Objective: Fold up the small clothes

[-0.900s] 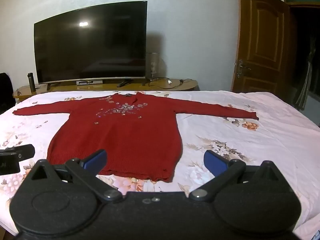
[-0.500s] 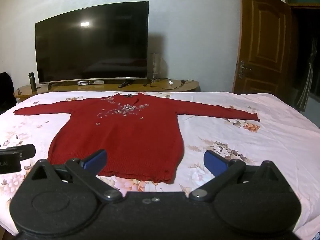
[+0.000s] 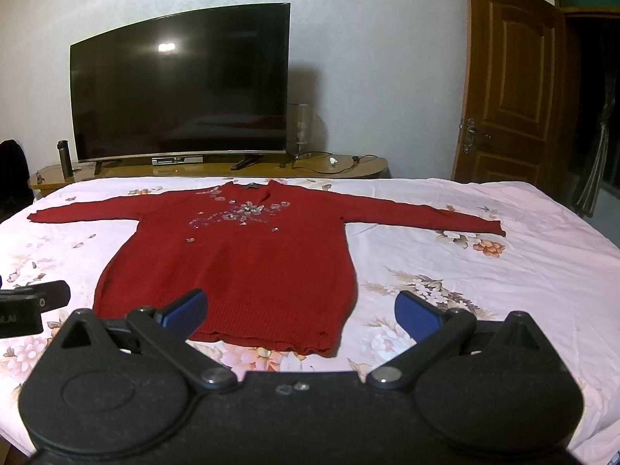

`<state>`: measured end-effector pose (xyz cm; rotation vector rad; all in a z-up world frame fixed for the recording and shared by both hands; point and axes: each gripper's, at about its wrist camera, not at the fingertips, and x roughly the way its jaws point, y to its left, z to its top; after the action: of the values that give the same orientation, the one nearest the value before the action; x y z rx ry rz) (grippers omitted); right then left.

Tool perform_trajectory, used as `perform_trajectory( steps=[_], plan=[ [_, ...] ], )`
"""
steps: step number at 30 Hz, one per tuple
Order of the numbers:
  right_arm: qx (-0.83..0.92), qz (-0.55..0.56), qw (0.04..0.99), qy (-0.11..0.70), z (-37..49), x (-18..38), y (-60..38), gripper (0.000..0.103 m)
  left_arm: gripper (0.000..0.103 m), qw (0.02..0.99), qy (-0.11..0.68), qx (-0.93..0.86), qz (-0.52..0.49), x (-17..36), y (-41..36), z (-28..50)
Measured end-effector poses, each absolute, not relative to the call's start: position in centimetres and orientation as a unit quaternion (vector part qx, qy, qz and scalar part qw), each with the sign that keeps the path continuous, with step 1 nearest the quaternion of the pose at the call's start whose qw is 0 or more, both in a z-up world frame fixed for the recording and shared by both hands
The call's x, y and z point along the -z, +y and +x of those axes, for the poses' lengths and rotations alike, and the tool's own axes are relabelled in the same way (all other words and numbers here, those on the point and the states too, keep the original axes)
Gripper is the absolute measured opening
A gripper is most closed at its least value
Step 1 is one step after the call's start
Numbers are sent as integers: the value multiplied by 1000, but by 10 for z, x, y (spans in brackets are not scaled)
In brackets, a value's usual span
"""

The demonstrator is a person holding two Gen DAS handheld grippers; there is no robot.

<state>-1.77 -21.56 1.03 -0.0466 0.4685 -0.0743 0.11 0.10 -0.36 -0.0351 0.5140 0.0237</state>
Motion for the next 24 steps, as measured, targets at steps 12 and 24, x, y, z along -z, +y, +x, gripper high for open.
perform_trajectory(
  steps=[12, 24],
  plan=[
    [38, -23, 972, 232, -17, -10, -215, 103, 103, 967, 253, -14, -17, 4, -1, 1],
    [36, -21, 972, 232, -16, -10, -217, 102, 103, 967, 254, -13, -17, 2, 1, 1]
  ],
)
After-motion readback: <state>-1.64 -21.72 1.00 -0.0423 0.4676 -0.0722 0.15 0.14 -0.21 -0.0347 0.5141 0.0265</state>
